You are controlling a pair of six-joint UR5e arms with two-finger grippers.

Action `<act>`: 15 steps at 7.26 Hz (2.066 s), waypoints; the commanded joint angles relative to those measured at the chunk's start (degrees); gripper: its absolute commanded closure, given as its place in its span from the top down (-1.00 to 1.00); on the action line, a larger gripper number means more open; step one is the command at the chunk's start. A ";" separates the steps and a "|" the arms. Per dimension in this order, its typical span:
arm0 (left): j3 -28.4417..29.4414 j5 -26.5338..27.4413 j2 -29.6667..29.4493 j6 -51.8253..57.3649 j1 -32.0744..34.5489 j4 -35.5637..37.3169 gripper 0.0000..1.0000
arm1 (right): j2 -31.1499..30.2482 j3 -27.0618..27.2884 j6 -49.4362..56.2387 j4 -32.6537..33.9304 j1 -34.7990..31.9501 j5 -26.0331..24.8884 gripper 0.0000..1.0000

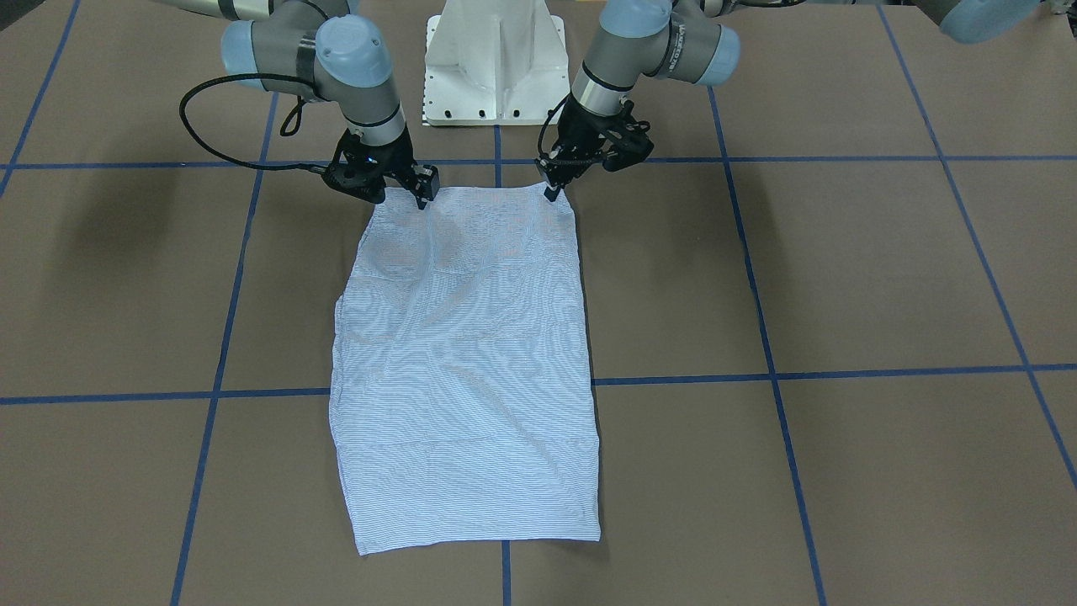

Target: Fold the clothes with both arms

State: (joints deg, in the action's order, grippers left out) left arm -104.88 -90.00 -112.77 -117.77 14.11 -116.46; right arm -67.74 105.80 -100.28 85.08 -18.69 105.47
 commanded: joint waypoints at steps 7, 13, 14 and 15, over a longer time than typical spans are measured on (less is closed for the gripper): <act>-0.06 0.00 0.09 0.09 0.04 0.00 -1.00 | 0.33 3.95 -0.09 0.00 -1.70 0.35 -1.00; -9.12 -4.57 0.26 0.09 -5.57 12.31 -1.00 | -3.18 7.39 0.61 -0.79 1.36 3.32 -1.00; -9.12 -4.57 0.44 0.09 -6.54 12.39 -1.00 | -3.88 8.79 0.61 -0.79 1.63 5.95 -1.00; -9.55 -4.57 0.53 0.09 -6.55 12.66 -1.00 | -3.72 9.50 0.61 -0.79 1.72 6.58 -1.00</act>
State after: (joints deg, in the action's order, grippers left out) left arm -114.06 -94.47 -112.38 -117.68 8.16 -104.17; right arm -71.17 114.08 -99.71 84.30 -17.31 110.43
